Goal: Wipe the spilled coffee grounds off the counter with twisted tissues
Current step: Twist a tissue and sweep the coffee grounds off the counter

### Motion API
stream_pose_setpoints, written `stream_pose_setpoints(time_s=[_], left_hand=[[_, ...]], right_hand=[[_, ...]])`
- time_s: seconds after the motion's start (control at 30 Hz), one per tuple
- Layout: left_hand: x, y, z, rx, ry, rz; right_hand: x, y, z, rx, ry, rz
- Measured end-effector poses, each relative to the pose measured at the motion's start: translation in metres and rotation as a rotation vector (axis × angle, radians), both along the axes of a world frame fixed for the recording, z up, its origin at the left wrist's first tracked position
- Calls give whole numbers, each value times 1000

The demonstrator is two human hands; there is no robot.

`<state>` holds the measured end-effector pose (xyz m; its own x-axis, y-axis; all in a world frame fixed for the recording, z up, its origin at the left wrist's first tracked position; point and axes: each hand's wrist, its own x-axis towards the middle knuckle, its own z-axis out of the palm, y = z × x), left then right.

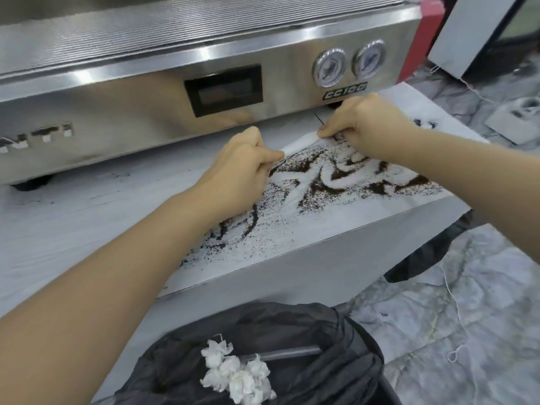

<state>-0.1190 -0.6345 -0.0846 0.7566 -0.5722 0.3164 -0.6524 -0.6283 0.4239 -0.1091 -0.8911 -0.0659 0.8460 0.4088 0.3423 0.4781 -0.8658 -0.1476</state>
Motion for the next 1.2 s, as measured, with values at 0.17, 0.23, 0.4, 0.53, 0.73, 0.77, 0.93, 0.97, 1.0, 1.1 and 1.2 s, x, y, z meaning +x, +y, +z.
stream_pose_setpoints(time_s=[0.17, 0.23, 0.4, 0.53, 0.73, 0.77, 0.93, 0.97, 1.0, 1.1, 1.2], left_hand=[[7, -38, 2, 26, -25, -49], [10, -51, 2, 29, -32, -79], [18, -83, 1, 57, -37, -92], [24, -108, 2, 50, -15, -119], [28, -134, 3, 60, -25, -125], [29, -137, 3, 56, -24, -126], [33, -151, 1, 42, -13, -129], [34, -153, 1, 38, -5, -130], [34, -156, 1, 34, 2, -134], [36, -164, -1, 26, 12, -143], [38, -173, -2, 27, 23, -157]], right_hand=[[4, -39, 3, -25, 3, -41], [5, -52, 4, -29, 25, -54], [7, -83, 2, 27, 38, -116], [8, -106, 0, 39, 32, -138], [7, -128, 0, 68, 20, -192], [6, -130, 0, 76, 18, -198], [0, -143, -5, 102, 0, -255], [-1, -146, -5, 107, 5, -270], [-4, -148, -4, 109, 9, -284], [-15, -154, -3, 100, 5, -312], [-23, -161, -3, 71, -12, -345]])
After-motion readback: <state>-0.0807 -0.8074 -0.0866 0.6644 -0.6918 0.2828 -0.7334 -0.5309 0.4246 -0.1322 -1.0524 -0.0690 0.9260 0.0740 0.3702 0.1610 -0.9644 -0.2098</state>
